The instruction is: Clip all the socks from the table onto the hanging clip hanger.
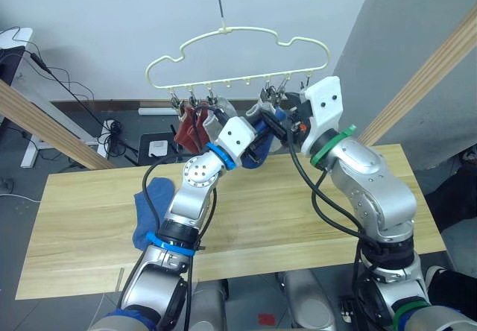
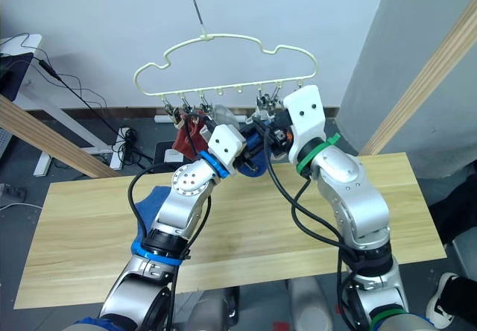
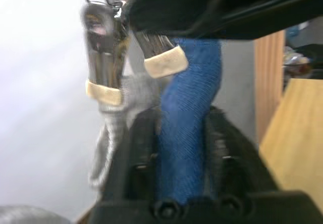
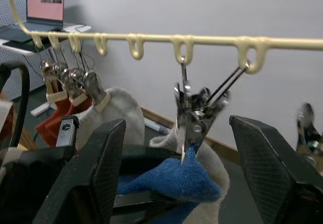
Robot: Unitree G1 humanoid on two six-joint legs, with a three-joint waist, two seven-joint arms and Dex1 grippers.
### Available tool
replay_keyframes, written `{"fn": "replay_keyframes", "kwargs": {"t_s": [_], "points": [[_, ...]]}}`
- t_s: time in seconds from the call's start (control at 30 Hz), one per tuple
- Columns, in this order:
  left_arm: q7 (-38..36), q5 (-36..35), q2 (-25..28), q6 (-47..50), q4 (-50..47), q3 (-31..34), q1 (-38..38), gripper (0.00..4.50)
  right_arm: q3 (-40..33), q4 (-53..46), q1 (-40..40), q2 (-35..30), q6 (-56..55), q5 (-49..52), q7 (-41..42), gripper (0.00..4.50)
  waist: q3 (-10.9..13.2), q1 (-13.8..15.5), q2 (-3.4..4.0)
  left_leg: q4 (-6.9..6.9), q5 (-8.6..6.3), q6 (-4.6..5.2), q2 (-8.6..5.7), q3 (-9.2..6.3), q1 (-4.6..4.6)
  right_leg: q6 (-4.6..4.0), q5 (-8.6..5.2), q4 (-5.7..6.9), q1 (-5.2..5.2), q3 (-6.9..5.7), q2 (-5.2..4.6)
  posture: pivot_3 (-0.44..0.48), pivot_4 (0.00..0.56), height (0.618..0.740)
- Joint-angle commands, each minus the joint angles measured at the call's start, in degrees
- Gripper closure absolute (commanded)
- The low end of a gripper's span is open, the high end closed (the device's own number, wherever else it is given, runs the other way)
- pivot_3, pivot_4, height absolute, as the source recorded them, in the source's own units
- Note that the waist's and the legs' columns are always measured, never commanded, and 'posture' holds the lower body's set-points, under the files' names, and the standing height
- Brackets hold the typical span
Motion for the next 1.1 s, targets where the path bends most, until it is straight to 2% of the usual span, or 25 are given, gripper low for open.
{"fn": "replay_keyframes", "kwargs": {"t_s": [0.03, 0.07, 0.23, 0.37, 0.47, 0.53, 0.63, 1.1], "points": [[-2.81, -2.30, 1.05, 1.01, -4.22, -0.02, 1.26, 1.91, -1.34, -5.61, 1.76, -1.54, -0.29, 2.20, 1.45, 1.06, 0.00, 0.00, 0.00, 0.00, 0.00, 0.00, 0.01, 0.00, 0.00, 0.00, 0.00, 0.00, 0.00, 0.00, 0.01, -0.219, 0.325, 0.740], [-3.96, -3.12, 1.55, 1.83, -4.98, -0.07, 1.76, 1.64, -1.70, -6.48, 2.31, -2.02, -0.36, 2.71, 1.72, 1.06, 0.00, -0.03, 0.00, 0.00, 0.00, 0.00, 0.01, 0.00, 0.00, 0.00, 0.00, 0.00, 0.00, 0.01, 0.02, -0.219, 0.325, 0.740], [-10.17, -8.42, 5.22, 6.39, -11.42, 0.77, 4.55, 1.64, -3.71, -9.60, 4.25, -2.76, -1.09, 3.47, 0.40, 1.06, 0.00, -0.02, 0.00, 0.00, 0.00, 0.00, 0.01, 0.00, 0.01, 0.00, 0.00, 0.00, 0.01, 0.01, 0.03, -0.222, 0.328, 0.740], [-16.84, -15.16, 11.79, 13.92, -19.42, 2.55, 6.72, 1.64, -4.16, -9.69, 4.85, -2.17, -1.67, 1.66, -3.15, 1.06, 0.00, -0.10, 0.00, -0.01, 0.00, 0.00, 0.07, -0.02, 0.03, 0.00, 0.00, 0.01, 0.01, 0.03, 0.11, -0.222, 0.329, 0.740], [-18.75, -18.94, 15.68, 19.58, -22.89, 4.43, 6.55, 1.64, -3.84, -8.39, 4.83, -1.17, -2.66, 0.58, -5.20, 1.06, 0.00, -0.06, 0.00, 0.00, 0.01, 0.01, 0.07, -0.03, 0.04, 0.00, 0.00, 0.03, 0.01, 0.04, 0.13, -0.212, 0.327, 0.740], [-19.12, -19.84, 17.21, 21.53, -23.91, 5.08, 5.92, 1.61, -3.92, -7.00, 4.85, -0.48, -3.49, -0.07, -6.30, 1.44, 0.00, 0.04, 0.00, 0.00, 0.01, 0.01, 0.07, -0.04, 0.05, 0.00, 0.00, 0.03, 0.03, 0.05, 0.15, -0.197, 0.325, 0.740], [-18.55, -20.08, 17.81, 22.61, -24.38, 5.63, 5.01, 1.61, -3.67, -5.67, 4.59, -0.07, -3.96, -0.66, -7.21, 2.31, 0.00, 0.18, 0.00, 0.00, 0.01, 0.01, 0.06, -0.04, 0.05, 0.00, 0.00, 0.02, 0.03, 0.05, 0.15, -0.192, 0.324, 0.740], [-16.83, -18.88, 17.71, 22.58, -24.45, 5.25, 3.92, 1.61, -2.71, 1.19, -0.12, 2.74, -3.72, -4.66, -12.37, 2.31, 0.00, 0.22, 0.00, -0.01, 0.01, 0.01, 0.06, -0.03, 0.02, 0.00, 0.00, -0.01, 0.01, 0.07, 0.14, -0.186, 0.312, 0.740]]}}
